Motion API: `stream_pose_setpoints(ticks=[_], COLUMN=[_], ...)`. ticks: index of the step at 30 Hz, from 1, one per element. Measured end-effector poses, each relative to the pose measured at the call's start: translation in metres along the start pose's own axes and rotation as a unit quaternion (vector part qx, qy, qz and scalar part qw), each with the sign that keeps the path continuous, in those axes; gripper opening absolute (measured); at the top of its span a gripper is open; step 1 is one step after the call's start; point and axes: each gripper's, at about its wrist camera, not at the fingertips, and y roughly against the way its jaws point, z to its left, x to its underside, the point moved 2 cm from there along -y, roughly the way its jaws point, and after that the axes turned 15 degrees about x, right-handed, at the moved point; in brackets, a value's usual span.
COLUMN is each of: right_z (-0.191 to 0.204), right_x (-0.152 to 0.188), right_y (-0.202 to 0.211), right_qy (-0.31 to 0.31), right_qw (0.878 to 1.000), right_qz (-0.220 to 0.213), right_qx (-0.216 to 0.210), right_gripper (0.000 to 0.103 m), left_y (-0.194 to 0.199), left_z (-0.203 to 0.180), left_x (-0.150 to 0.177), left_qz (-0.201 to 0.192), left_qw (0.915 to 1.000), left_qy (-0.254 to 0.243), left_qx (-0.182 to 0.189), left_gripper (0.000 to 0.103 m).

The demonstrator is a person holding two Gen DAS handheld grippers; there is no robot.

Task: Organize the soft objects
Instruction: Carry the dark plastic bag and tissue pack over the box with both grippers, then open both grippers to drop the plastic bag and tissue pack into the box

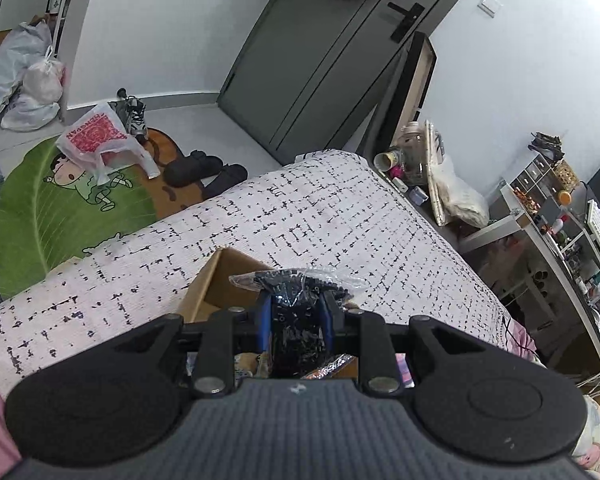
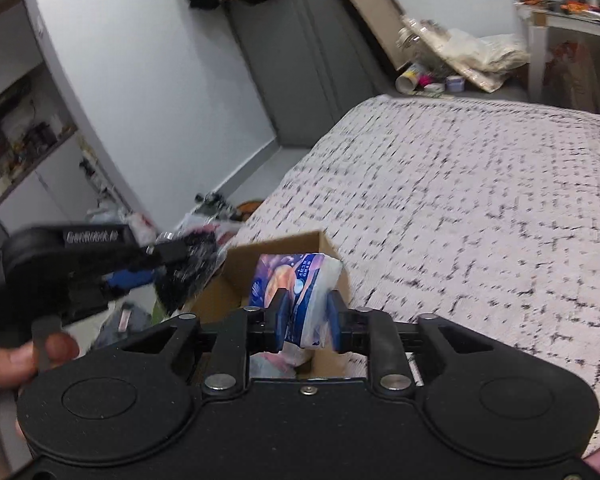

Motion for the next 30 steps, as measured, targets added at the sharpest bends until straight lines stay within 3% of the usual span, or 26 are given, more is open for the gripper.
stream_pose_setpoints(ticks=[2, 5, 18, 21, 25, 30], right_z=[0.004, 0.003, -0.024, -0.033, -0.041, -0.052], right_x=[0.003, 0.007, 0.013, 0.01, 0.008, 0.009], right_y=[-0.004, -0.007, -0.032, -0.036, -0.035, -0.031], right_qy=[0.001, -0.005, -0.035, -0.044, -0.048, -0.058], right_qw=[1.0, 1.0, 0.998, 0.998, 0.998, 0.997], right_qz=[0.008, 0.014, 0.046, 0.049, 0.048, 0.053], right_qx=[-0.01, -0.006, 0.004, 0.006, 0.006, 0.003], right_gripper=[0.028, 0.043, 0.044, 0.044, 0.044, 0.044], left_y=[-0.002, -0.007, -0.036, -0.04, -0.04, -0.041], left_z=[0.003, 0.007, 0.015, 0.016, 0.015, 0.01], left_x=[0.0, 0.002, 0.008, 0.005, 0.003, 0.005], left_qz=[0.003, 0.008, 0.012, 0.006, -0.006, 0.01], left_qw=[1.0, 0.9999, 0.9996, 0.9995, 0.9994, 0.9988], left_qy=[0.001, 0.006, 0.021, 0.032, 0.03, 0.026], left_qx=[-0.002, -0.005, -0.009, -0.007, -0.018, -0.04], left_gripper=[0.024, 0.024, 0.024, 0.032, 0.052, 0.057])
